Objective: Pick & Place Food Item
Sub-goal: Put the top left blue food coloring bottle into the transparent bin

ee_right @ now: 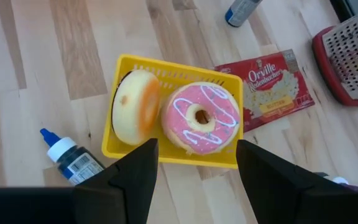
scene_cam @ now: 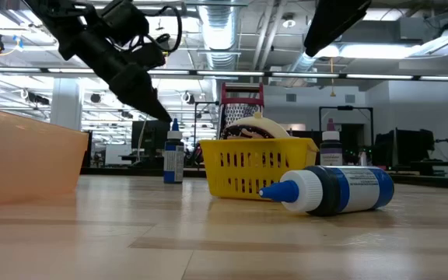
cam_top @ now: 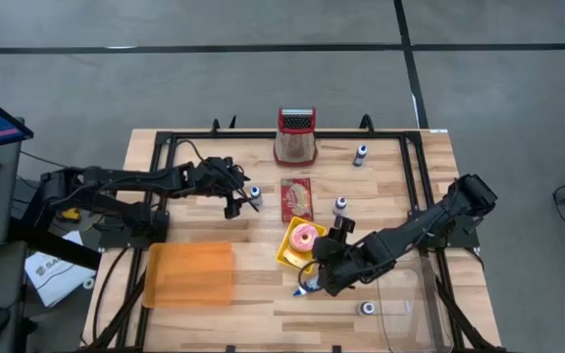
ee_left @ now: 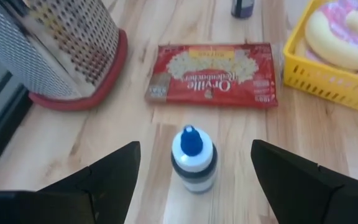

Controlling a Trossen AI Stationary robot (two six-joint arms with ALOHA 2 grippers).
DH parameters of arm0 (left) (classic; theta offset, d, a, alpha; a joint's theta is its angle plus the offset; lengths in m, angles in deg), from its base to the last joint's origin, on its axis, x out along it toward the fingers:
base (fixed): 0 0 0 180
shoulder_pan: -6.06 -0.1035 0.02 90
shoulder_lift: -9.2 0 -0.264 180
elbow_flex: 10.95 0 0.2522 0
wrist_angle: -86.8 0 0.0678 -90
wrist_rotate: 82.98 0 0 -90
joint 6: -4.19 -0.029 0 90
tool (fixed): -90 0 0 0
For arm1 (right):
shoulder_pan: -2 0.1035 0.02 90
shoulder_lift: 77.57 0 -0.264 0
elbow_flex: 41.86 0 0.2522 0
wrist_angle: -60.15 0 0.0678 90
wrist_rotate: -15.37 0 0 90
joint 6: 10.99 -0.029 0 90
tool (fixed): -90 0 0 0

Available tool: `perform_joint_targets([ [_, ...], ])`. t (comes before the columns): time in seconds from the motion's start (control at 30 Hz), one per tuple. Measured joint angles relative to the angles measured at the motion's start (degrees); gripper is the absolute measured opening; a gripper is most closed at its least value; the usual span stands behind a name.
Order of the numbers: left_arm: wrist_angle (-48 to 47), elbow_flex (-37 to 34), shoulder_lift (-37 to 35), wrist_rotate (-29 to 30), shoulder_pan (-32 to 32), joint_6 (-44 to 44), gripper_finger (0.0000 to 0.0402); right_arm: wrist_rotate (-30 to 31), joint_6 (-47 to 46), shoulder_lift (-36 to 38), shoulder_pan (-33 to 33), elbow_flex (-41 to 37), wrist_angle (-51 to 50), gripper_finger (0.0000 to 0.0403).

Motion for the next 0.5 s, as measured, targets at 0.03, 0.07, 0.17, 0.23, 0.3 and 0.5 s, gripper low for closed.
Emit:
perform_joint_targets([
  [0.03, -0.1, 0.0, 0.5, 0.1, 0.0, 0.0, 0.0301, 0.0, -0.2, 0.0, 0.1, 0.0, 0.0, 0.0210],
  [0.07, -0.3, 0.0, 0.9, 0.6, 0.0, 0.0, 0.0301, 0.0, -0.4, 0.0, 0.1, 0.0, 0.0, 0.0210],
  [0.17, 0.0, 0.0, 1.5, 1.5, -0.6, 0.2, 0.0301, 0.0, -0.8, 0.0, 0.5, 0.0, 0.0, 0.0210],
  [0.23, -0.5, 0.0, 2.1, 1.0, -1.1, 1.3, 0.0301, 0.0, -1.0, 0.0, 0.5, 0.0, 0.0, 0.0210],
  [0.3, -0.5, 0.0, 3.0, 0.0, -1.4, 2.0, 0.0301, 0.0, -1.0, 0.0, 0.5, 0.0, 0.0, 0.0210],
  [0.5, -0.8, 0.0, 7.3, -1.6, -1.7, 3.6, 0.0301, 0.3, -0.2, 0.0, 0.4, 0.0, -0.1, 0.0210],
])
